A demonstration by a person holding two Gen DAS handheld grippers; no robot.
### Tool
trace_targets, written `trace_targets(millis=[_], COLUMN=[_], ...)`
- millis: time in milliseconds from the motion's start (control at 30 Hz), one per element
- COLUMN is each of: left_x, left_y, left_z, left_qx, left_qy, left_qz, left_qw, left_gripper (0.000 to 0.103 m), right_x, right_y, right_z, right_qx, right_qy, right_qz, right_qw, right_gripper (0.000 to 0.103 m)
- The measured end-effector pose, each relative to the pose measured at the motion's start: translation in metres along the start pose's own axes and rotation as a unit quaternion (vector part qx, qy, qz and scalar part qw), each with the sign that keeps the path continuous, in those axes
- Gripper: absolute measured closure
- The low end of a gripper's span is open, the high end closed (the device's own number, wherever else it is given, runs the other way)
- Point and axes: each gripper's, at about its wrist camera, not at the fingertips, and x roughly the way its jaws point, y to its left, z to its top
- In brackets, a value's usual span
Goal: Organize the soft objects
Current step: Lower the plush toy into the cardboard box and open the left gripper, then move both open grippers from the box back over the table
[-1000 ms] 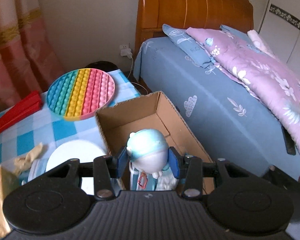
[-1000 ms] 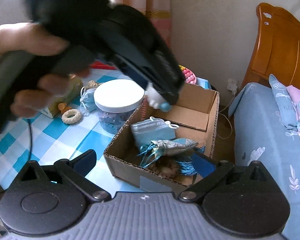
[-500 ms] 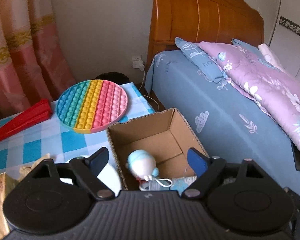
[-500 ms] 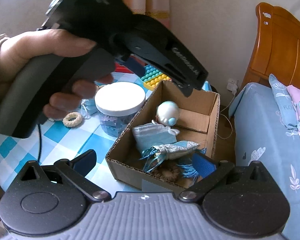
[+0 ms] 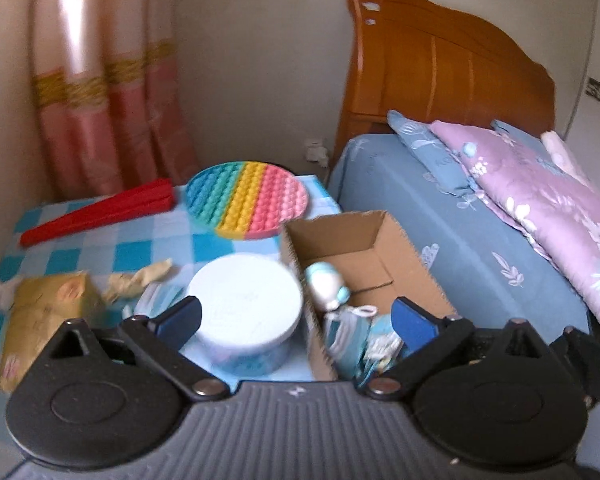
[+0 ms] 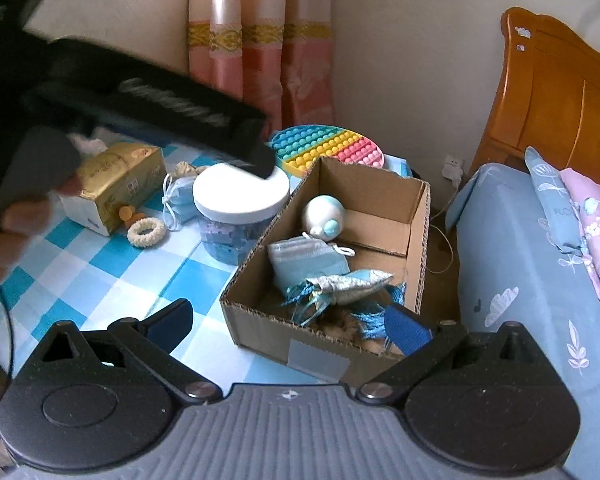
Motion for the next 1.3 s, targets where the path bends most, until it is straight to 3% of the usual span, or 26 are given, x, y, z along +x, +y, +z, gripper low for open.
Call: trace_targets(millis=[533,800,1300], left_x=[-0.048,-0.054,-0.052], left_y=[0.033,0.075,0.133], left_z=[-0.066,-0.09,-0.112], left_qx=[0.026,-0.022,-0.069], left_qy=[-0.008,0.01,0.025], left_qz=[0.08,0.105,0.153], left_qw=[0.9964,0.9942,0.9855], left_gripper=[0.002,0.002,0.002], right_x=[-0.012,-0.004,0.032], right_y=[0.015,0.031,0.087], right_z=[-0.008,-0.004,0.028], right_qx=[-0.006,-0.024,-0.075], right_qy=[-0.01,-0.004,0.0], right_qz=[0.006,0.029,0.084], right_qw=[1.0,0.999,0.994], right_gripper=[0.0,0.0,0.0])
